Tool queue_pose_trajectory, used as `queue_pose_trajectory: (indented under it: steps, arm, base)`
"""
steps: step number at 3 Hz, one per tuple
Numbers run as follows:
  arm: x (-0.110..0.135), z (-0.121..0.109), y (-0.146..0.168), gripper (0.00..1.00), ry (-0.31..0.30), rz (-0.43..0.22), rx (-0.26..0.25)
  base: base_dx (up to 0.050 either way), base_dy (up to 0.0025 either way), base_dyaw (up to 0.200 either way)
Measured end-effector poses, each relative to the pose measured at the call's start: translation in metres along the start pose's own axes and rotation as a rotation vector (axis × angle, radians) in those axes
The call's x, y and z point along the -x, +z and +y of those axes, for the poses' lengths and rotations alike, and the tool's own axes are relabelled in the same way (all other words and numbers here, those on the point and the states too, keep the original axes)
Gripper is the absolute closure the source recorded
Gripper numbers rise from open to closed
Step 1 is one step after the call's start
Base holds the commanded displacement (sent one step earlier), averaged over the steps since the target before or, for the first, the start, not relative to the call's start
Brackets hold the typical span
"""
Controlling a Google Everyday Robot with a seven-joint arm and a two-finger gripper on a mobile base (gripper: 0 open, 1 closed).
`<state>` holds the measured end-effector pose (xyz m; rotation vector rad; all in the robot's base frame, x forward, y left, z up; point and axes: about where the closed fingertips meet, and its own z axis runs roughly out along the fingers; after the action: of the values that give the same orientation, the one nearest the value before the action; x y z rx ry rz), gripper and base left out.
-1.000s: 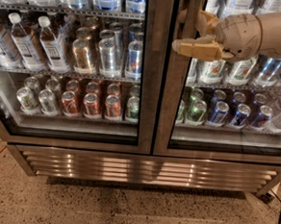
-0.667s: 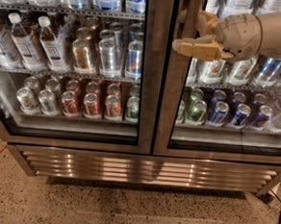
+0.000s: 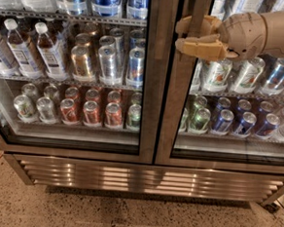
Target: Open right fridge door
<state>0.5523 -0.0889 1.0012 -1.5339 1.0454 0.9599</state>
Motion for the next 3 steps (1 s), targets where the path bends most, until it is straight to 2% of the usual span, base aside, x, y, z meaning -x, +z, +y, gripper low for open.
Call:
queue_pose_trajectory:
  steps: [2,3]
  arm:
    - [-0.004,-0.031,0.008,1.0,0.0,0.0,0.0]
    - [-0.007,-0.053,0.029,1.0,0.0,0.0,0.0]
  base:
    - [0.0,0.0,0.0]
    - [-0.05,0.00041,-0.003]
